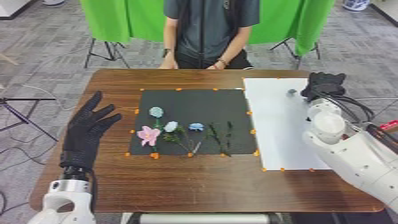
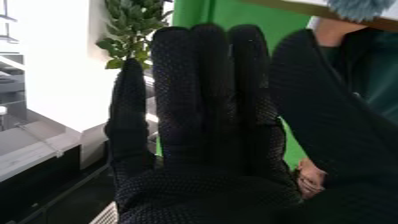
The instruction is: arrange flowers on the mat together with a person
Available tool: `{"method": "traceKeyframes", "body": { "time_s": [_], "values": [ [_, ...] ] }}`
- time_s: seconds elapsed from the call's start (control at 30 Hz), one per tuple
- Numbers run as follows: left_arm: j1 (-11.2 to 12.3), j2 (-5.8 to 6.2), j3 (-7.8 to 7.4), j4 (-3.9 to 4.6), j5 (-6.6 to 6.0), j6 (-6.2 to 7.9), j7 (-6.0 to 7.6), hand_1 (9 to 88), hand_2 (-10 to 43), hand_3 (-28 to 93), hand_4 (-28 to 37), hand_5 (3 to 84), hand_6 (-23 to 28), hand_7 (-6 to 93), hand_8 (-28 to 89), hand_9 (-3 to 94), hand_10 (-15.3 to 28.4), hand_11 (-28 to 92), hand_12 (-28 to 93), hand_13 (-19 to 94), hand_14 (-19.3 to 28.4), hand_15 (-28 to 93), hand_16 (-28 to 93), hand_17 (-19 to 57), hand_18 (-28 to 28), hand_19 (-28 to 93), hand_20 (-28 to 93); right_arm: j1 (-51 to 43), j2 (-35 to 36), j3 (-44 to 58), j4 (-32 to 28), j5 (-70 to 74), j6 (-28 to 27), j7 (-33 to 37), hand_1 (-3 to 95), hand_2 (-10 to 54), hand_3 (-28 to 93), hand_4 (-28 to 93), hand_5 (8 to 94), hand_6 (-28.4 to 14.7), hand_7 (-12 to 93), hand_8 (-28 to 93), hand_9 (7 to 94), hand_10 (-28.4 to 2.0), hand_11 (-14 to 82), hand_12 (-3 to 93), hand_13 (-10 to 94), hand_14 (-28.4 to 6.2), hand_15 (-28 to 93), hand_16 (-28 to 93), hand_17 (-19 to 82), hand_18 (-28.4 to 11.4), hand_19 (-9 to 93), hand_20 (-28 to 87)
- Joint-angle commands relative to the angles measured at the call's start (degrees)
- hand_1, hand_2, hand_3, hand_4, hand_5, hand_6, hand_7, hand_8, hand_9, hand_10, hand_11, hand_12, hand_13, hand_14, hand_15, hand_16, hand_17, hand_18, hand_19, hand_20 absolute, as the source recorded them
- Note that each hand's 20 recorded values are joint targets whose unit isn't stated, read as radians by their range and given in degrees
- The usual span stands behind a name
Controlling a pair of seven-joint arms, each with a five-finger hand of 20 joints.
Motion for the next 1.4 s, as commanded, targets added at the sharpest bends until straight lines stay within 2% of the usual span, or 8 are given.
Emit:
{"method": "traceKeyframes", "body": {
  "time_s": [0.03, 0.27, 0.67, 0.9, 0.97, 1.07, 1.17, 1.4],
  "values": [
    [0.4, -0.5, -0.24, -0.02, -0.05, -0.14, -0.37, 22.8, 4.4, 80, -28.3, 33.3, 3.2, 10.6, -9, 36.5, 16.9, 20, 8, 30, 25.7, 42, -6, -7.8, 23.8, 48, 15, -0.5, -1.1, 4.2, -2.2, 2.0, -7.9, -1.9, 36.1, -9.5, 82, -28, 54.3, 0.5, 31, -18, 58.8, -14.0, 35.1, 16.2, 57, -11.4, 62, 14, 15, -25.1, 69, 25],
    [0.5, -0.5, -0.28, 0.05, -0.07, -0.25, -0.22, 22.9, 4.3, 80, -28.3, 33.3, 3.2, 10.7, -9, 36.7, 17.0, 20, 8, 30, 25.8, 41, -7, -7.8, 23.8, 48, 15, -1.9, -2.2, 6.5, -2.6, 3.3, -13.5, -1.6, 33.3, -9.5, 81, -28, 52.3, 0.7, 24, -16, 58.1, -14.9, 27.9, 15.8, 56, -12.5, 59, 13, 14, -26.6, 66, 25],
    [-0.1, -1.05, -0.21, 0.34, 0.64, -1.12, -1.72, 23.0, 4.4, 80, -28.3, 33.3, 3.2, 10.6, -9, 36.8, 17.0, 20, 8, 30, 25.9, 42, -7, -7.9, 23.8, 48, 15, -4.3, -2.8, 8.2, -3.0, 3.1, -17.8, -2.8, 34.4, -9.5, 80, -28, 52.0, 2.1, 22, -15, 60.7, -14.2, 25.4, 15.9, 58, -12.2, 57, 14, 14, -26.5, 65, 26],
    [-0.8, -1.69, -0.28, 0.57, 1.33, -1.93, -2.84, 23.0, 4.4, 80, -28.3, 33.3, 3.2, 10.6, -9, 36.8, 17.0, 20, 8, 30, 25.9, 42, -7, -7.8, 23.7, 48, 15, -5.5, -4.2, 9.2, -1.9, 3.6, -18.1, -2.3, 39.5, -9.5, 78, -28, 56.7, 5.4, 21, -15, 66.2, -10.3, 20.8, 14.8, 61, -10.3, 51, 14, 14, -25.7, 64, 26],
    [-0.9, -1.65, -0.18, 0.6, 1.25, -1.9, -2.73, 23.0, 4.4, 80, -28.3, 33.3, 3.2, 10.6, -9, 36.8, 17.1, 20, 8, 30, 25.8, 42, -7, -7.9, 23.7, 48, 15, -5.7, -4.1, 8.8, -1.7, 3.0, -17.1, -2.3, 43.5, -9.5, 77, -28, 60.7, 6.4, 21, -15, 70.3, -8.7, 19.3, 15.2, 65, -8.5, 48, 17, 16, -24.6, 65, 26],
    [-0.8, -1.79, -0.36, 0.58, 1.43, -2.05, -3.03, 23.0, 4.4, 80, -28.3, 33.3, 3.2, 10.6, -9, 36.8, 17.0, 21, 8, 30, 25.9, 42, -7, -7.9, 23.7, 48, 15, -6.2, -4.1, 8.2, -1.2, 2.4, -14.6, -2.5, 53.4, -9.5, 67, -28, 69.4, 6.4, 22, -5, 79.4, -5.4, 8.4, 25.3, 70, -3.4, 40, 30, 19, -21.8, 66, 27],
    [-1.1, -1.65, -0.17, 0.63, 1.28, -1.9, -2.69, 23.0, 4.4, 80, -28.3, 33.3, 3.2, 10.6, -9, 36.8, 17.0, 21, 8, 30, 25.8, 42, -7, -7.9, 23.7, 48, 15, -6.2, -4.3, 8.2, -0.9, 2.2, -13.9, -3.1, 61.1, -9.5, 63, -28, 79.0, 6.3, 24, -1, 90.1, -3.7, 6.9, 31.6, 79, 1.2, 37, 38, 26, -15.3, 69, 28],
    [-0.1, -0.83, -0.42, 0.06, 0.53, -0.81, -1.34, 23.0, 4.4, 80, -28.3, 33.3, 3.3, 10.7, -9, 36.8, 17.0, 21, 8, 30, 25.8, 42, -7, -7.9, 23.7, 48, 15, -4.1, -2.8, 6.0, -2.6, 3.1, -8.0, -2.7, 62.9, -9.5, 63, -28, 83.0, 5.3, 24, 1, 92.9, -3.5, 8.4, 33.5, 83, 1.8, 38, 39, 29, -11.4, 69, 27]
  ]
}}
